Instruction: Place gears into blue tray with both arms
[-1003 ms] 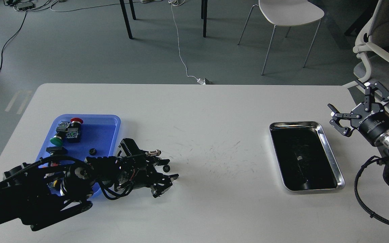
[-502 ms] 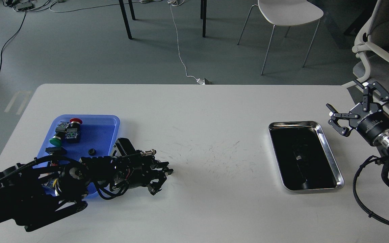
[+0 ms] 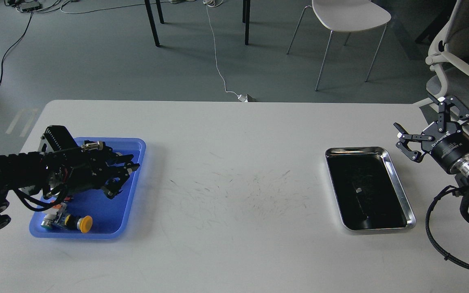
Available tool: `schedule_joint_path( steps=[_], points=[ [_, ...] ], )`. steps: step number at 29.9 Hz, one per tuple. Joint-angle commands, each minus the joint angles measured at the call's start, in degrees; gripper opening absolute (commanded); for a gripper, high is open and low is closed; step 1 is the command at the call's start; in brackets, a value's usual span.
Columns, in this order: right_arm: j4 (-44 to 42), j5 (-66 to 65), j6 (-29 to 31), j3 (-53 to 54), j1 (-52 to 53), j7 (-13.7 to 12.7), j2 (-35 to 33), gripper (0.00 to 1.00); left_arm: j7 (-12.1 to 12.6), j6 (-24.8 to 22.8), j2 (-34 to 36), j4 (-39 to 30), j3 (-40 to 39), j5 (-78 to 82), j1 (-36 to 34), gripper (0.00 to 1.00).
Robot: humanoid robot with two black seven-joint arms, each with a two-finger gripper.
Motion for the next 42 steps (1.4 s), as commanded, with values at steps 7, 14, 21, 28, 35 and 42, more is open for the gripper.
schedule_joint_path(
  steps=[7, 14, 21, 28, 35, 42],
  points=[
    [0.24, -0.08, 0.06, 0.01, -0.1, 0.0, 0.02, 0.97, -1.43, 7.98, 2.86, 5.68, -0.28, -1.58, 7.68, 0.1],
    [0.07, -0.08, 0.24, 0.01, -0.1, 0.0, -0.6, 0.97, -1.34, 8.16, -0.66, 10.33, -0.37, -5.0, 10.4, 0.1],
    [-0.02, -0.08, 0.32, 0.01, -0.1, -0.09, -0.69, 0.97, -1.43, 8.33, -2.68, 11.66, -0.81, -5.01, 13.04, 0.1],
    [-0.02, -0.08, 0.41, 0.01, -0.1, -0.09, -0.69, 0.97, -1.51, 8.33, -4.7, 14.2, -1.07, -5.0, 14.01, 0.11],
    [-0.02, -0.08, 0.41, 0.01, -0.1, -0.09, -0.69, 0.97, -1.78, 9.29, -5.41, 15.96, -1.43, -5.09, 14.62, 0.32],
    [-0.02, -0.08, 0.41, 0.01, -0.1, -0.09, -0.69, 0.97, -1.6, 10.62, -5.41, 17.55, -1.86, -6.84, 14.62, 0.87]
  ],
)
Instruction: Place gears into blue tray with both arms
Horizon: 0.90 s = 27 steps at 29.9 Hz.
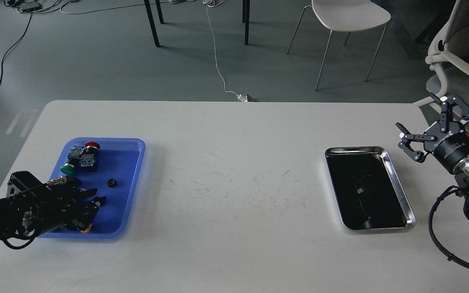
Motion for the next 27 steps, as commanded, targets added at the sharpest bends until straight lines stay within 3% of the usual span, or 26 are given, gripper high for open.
schedule_joint_path(
  steps=[1, 9, 15, 19, 23, 27],
  points=[
    [0.0, 0.0, 0.0, 0.01, 0.06, 0.0, 0.01, 0.97, -0.04, 0.84, 0.08, 0.21, -0.52, -2.04, -0.07, 0.88],
    [0.0, 0.0, 0.0, 0.01, 0.15, 0.0, 0.01, 0.97, 0.05, 1.9, 1.49, -1.1, -5.08, -5.81, -1.65, 0.97],
    [0.09, 0.0, -0.26, 0.36, 0.76, 0.09, 0.62, 0.97, 1.02, 1.72, 1.14, -4.18, -7.29, -12.93, -10.42, 0.97],
    [1.41, 0.09, -0.97, 0.71, 1.38, 0.09, 0.89, 0.97, 4.0, 1.81, -2.54, -4.19, -7.73, -23.11, -15.44, 0.97],
    [6.15, 0.18, -3.95, 1.24, 1.82, 0.0, 0.01, 0.97, 9.18, 1.46, -8.87, -2.78, -10.63, -42.69, -18.17, 0.97],
    [8.61, 0.18, -4.22, 2.64, 1.82, 0.0, -0.43, 0.97, 9.63, 1.28, -15.63, 2.04, -14.14, -62.73, -18.17, 0.97]
  ],
)
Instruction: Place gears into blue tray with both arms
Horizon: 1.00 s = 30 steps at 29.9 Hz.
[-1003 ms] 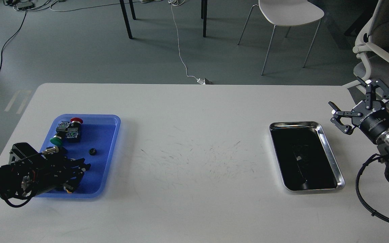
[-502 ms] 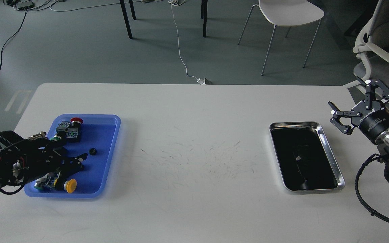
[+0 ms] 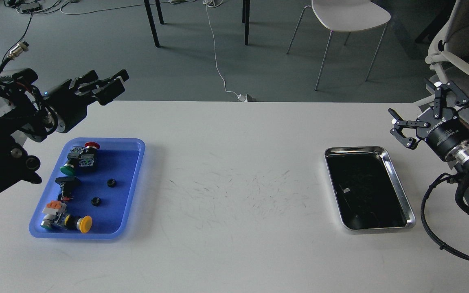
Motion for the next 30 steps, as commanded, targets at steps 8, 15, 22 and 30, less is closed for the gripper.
schedule_joint_path(
  steps=[8, 15, 22, 30],
  points=[
    [0.99, 0.0, -0.26, 1.71, -0.07, -0.06, -1.51, 0.99, -1.41, -1.85, -15.78, 14.2, -10.67, -36.35, -0.05, 0.98],
    [-0.41, 0.09, -0.7, 2.42, -0.16, 0.12, -0.72, 0.99, -3.96, -15.37, -19.23, 25.37, -15.43, -50.69, 0.66, 0.98],
    [-3.75, 0.88, -0.96, 4.79, -0.42, 0.2, -0.54, 0.99, -9.24, -28.75, -19.05, 31.27, -16.65, -52.45, 2.85, 0.98],
    [-4.11, 0.97, -0.88, 4.79, -1.3, 0.2, -0.02, 0.99, -10.12, -28.67, -19.49, 31.36, -17.98, -57.29, 3.29, 0.98]
  ],
)
